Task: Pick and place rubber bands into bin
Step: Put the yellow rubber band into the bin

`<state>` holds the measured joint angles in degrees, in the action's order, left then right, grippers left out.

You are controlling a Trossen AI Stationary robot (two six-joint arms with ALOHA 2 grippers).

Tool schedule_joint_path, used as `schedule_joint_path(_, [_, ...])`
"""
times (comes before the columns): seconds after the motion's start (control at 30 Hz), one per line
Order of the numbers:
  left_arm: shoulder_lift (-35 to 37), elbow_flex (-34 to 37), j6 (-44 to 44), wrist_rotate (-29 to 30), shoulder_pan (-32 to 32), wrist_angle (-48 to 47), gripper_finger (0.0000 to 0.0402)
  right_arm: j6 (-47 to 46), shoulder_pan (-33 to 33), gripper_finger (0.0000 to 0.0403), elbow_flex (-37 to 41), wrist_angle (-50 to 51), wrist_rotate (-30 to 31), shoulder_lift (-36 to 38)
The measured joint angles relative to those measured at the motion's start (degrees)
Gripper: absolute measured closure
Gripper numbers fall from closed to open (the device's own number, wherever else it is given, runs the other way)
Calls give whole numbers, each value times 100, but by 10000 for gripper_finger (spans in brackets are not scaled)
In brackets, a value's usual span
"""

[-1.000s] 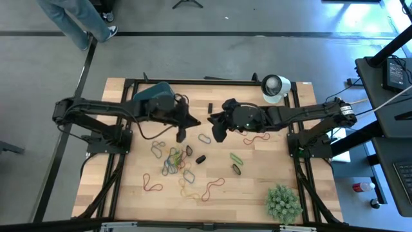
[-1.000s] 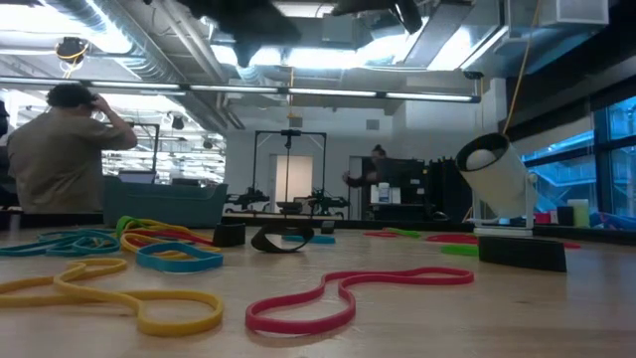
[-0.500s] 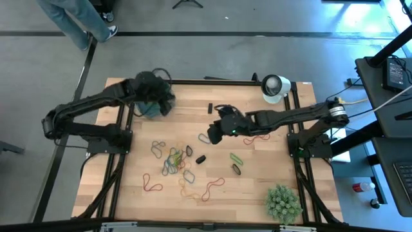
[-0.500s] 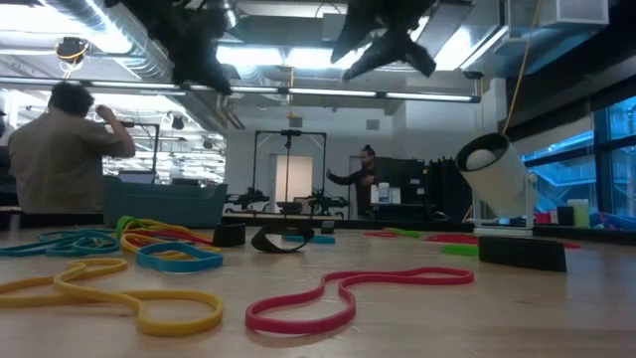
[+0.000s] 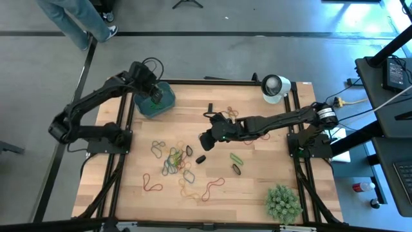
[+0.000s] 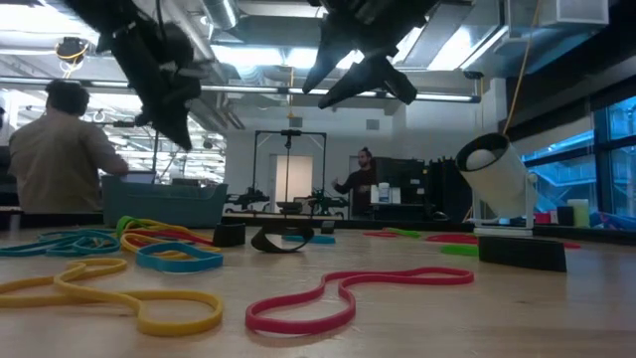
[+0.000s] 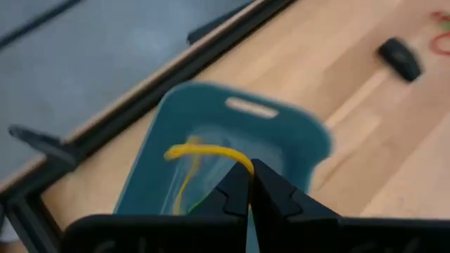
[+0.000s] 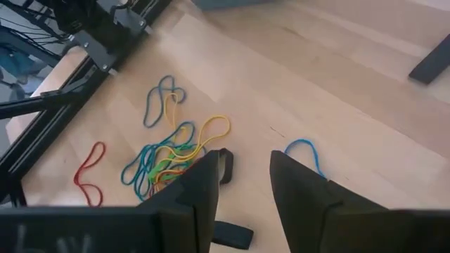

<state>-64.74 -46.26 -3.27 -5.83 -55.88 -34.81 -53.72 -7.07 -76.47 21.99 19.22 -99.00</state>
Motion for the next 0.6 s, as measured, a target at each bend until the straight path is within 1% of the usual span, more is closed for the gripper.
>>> schedule_joint_path(0.17, [-626,89,54,-15,-104,36,398,3,0,272,0,-25,0,0])
schedule_joint_path(0.27, [-992,92,56,-27,-80,35,390,5,0,272,0,-30,0,0])
schedule_joint_path(0.47, [-1478,92,114,-30,34,-127,342,14,0,272,0,-36,0,0])
schedule_joint_path(0.6, [-1550,92,117,-27,94,-302,302,120,0,272,0,-32,0,0])
